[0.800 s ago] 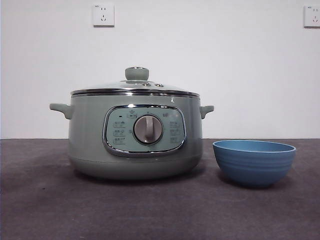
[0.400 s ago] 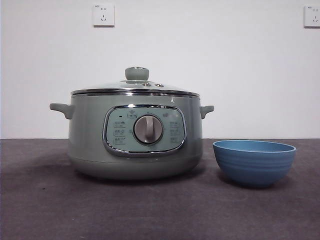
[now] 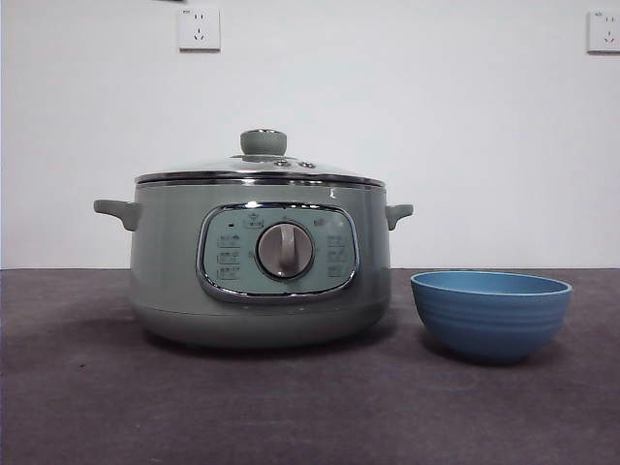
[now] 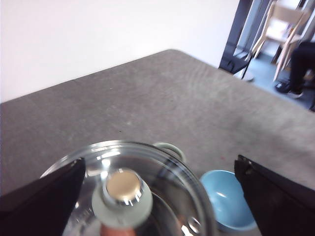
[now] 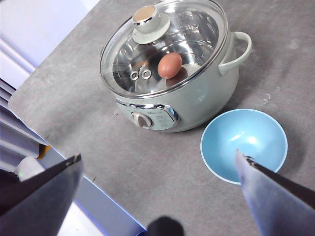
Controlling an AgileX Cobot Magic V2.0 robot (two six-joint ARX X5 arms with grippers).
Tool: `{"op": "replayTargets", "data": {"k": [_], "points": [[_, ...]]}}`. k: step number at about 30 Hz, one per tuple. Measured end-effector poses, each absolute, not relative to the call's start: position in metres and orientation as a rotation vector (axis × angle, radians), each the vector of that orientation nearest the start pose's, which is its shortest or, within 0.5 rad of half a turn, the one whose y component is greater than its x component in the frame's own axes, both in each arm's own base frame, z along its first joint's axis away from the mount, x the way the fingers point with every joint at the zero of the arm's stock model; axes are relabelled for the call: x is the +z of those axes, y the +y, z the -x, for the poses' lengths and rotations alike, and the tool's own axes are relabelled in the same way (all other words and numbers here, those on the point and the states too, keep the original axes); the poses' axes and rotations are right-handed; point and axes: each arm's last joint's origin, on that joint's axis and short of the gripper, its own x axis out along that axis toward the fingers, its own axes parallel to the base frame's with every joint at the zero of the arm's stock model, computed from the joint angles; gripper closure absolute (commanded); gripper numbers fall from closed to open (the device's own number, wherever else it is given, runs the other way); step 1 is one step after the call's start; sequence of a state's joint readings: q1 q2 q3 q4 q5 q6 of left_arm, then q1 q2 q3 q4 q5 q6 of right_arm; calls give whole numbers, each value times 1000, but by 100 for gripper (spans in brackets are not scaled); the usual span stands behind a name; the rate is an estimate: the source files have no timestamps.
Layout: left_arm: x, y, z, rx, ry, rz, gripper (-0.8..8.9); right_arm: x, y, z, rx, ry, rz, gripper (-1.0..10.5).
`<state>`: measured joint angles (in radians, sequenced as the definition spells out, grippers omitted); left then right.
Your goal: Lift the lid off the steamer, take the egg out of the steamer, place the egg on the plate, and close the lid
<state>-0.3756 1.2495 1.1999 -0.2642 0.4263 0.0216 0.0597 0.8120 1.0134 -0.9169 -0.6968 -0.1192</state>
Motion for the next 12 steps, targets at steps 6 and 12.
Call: {"op": "replayTargets", "data": {"k": [6, 12], "points": [[341, -138, -290, -766, 364, -55, 300, 344, 27, -133, 762, 652, -121, 350], [308, -150, -311, -725, 449, -110, 301, 344, 27, -133, 762, 652, -121, 350]]}}
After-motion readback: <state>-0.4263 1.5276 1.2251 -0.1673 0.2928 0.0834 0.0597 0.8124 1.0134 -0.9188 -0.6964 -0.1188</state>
